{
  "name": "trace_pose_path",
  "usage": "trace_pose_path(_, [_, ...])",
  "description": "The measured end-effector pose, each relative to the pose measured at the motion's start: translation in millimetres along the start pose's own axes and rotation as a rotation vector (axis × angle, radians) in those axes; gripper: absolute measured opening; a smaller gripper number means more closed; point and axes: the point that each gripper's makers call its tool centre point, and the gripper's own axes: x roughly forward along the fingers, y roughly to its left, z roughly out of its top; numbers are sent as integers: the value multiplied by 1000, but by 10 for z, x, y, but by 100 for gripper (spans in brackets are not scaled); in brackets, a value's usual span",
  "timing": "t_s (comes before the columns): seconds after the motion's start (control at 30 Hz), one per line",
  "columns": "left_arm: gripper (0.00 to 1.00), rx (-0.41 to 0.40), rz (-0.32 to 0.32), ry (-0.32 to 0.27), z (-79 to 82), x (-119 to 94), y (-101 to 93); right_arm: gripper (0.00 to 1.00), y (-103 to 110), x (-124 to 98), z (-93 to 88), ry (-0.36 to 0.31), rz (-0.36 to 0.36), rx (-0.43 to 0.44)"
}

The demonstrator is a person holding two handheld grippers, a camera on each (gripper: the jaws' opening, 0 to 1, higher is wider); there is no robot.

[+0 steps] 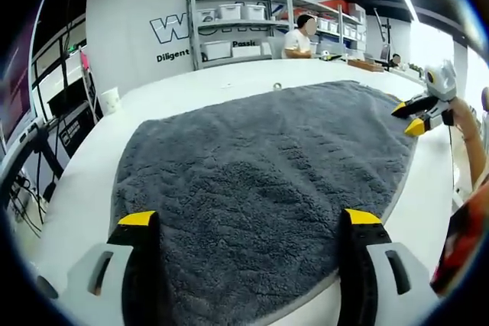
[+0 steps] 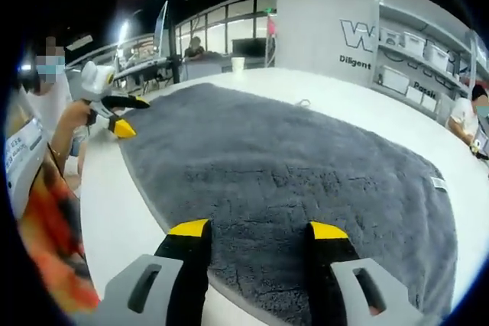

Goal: Open the folded towel by lifting each exposed corner and separating the folded layers until the towel lies flat within the target outline without major curled edges

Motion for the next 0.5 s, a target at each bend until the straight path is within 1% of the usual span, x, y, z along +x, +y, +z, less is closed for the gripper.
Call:
trace_pose_path(0.3, [97, -5, -1, 1, -2, 6, 1, 46, 4, -65, -40, -29, -6, 11])
trace_pose_path(0.5, [97, -13, -2, -2, -5, 14, 1, 45, 4, -86, -51, -34, -9, 15])
